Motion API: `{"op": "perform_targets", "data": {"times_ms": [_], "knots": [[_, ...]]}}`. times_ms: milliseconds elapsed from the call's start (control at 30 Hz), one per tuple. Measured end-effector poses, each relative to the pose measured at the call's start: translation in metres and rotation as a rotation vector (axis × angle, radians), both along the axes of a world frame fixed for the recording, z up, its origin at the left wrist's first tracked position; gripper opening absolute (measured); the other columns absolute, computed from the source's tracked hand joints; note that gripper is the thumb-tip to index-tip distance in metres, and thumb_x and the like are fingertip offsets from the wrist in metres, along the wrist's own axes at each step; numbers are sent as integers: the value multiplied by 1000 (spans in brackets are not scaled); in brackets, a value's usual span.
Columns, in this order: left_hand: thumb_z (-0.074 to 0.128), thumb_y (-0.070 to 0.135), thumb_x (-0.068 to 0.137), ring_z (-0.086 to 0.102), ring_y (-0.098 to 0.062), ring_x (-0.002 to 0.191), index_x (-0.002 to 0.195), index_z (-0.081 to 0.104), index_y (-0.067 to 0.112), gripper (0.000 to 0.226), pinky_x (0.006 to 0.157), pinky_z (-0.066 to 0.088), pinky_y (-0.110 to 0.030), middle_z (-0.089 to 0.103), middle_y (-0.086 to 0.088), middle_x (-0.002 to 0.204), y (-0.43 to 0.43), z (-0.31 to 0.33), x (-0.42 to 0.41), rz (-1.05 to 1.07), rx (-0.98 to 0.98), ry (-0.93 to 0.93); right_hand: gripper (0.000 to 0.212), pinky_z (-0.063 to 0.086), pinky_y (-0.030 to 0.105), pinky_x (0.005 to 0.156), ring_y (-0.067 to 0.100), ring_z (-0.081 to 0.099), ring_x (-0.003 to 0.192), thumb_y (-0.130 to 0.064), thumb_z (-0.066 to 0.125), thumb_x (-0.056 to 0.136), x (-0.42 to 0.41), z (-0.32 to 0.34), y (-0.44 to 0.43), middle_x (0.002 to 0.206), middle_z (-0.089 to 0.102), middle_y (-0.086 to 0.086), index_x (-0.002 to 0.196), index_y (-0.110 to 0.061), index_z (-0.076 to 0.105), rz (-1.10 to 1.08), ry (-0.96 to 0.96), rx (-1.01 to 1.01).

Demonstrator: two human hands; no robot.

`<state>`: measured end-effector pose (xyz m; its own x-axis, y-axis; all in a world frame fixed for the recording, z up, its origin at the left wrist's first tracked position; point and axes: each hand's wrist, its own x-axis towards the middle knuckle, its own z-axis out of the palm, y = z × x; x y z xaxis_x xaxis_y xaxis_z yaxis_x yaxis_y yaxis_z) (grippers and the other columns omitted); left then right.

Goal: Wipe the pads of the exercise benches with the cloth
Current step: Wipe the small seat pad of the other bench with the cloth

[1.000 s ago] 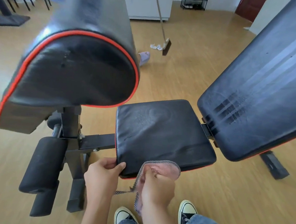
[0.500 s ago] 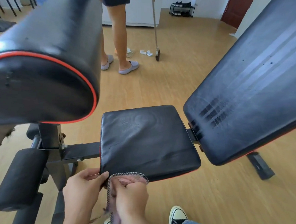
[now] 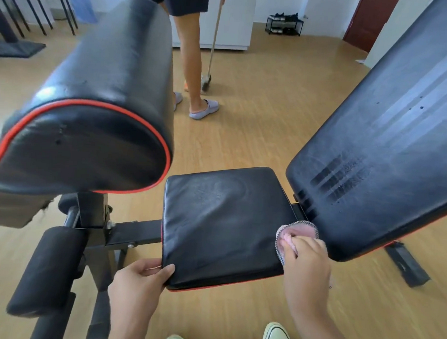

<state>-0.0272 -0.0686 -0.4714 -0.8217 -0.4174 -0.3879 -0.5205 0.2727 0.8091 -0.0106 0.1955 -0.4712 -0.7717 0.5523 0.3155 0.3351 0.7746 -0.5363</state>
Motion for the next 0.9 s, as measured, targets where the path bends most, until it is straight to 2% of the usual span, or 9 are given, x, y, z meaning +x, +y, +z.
{"op": "perform_targets", "data": {"times_ms": [133,267,400,533,600,667,767,833,900], "knots": [[89,23,69,78,-16,71,81,81,25,14,86,63,-41,79,11,63,-2,-5,-3,2,21,-2,14,39,22,77,8,56,95,-16,63,90,-1,-10,-88,98,67,-12,91,-25,73,374,-4,-25],[85,14,68,78,-16,71,81,82,23,15,84,64,-41,80,7,67,-4,-9,-1,-9,52,-9,36,45,26,93,6,52,103,-27,36,92,-1,-26,-133,99,52,-12,108,-21,67,1000,-163,-224],[90,26,68,79,-19,71,82,80,25,17,85,64,-43,80,8,69,-5,-11,-1,26,70,-12,25,41,18,78,-3,46,90,-35,47,94,-21,-4,-25,96,50,-28,104,-34,70,610,-104,-17],[88,29,71,78,-20,76,78,77,31,13,84,63,-44,80,8,72,-2,-6,-1,20,25,28,21,32,20,55,22,51,71,-14,59,90,-27,1,40,67,56,1,69,-15,62,134,-89,18],[87,28,72,78,-21,78,75,75,34,14,84,63,-44,80,7,73,0,-6,-1,9,14,32,19,32,26,57,15,51,72,-3,65,84,-19,-3,2,72,62,2,68,-12,65,102,-81,-21],[88,27,72,78,-20,77,73,75,34,15,84,63,-43,80,7,72,0,-6,-2,15,8,37,18,36,20,67,0,49,80,-7,65,85,-8,-6,-58,87,65,-11,85,-24,73,253,-19,-75],[83,20,72,76,-16,69,74,79,31,12,74,61,-36,79,11,66,-2,-8,-1,-16,-16,33,26,45,21,83,3,51,95,-9,61,87,7,-21,-128,94,57,-14,105,-26,70,740,-45,-101],[79,15,71,76,-15,69,77,81,28,14,70,60,-33,79,13,66,-3,-9,-1,-28,-6,24,27,44,22,79,9,49,94,-10,65,82,0,-20,-130,93,55,-13,106,-23,65,1019,-108,28],[85,23,70,78,-16,73,76,80,30,11,77,63,-38,79,14,67,-3,-9,0,-7,8,31,17,38,22,68,6,45,83,-23,59,86,-19,-12,-98,84,50,-18,102,-30,61,1061,-114,173]]}}
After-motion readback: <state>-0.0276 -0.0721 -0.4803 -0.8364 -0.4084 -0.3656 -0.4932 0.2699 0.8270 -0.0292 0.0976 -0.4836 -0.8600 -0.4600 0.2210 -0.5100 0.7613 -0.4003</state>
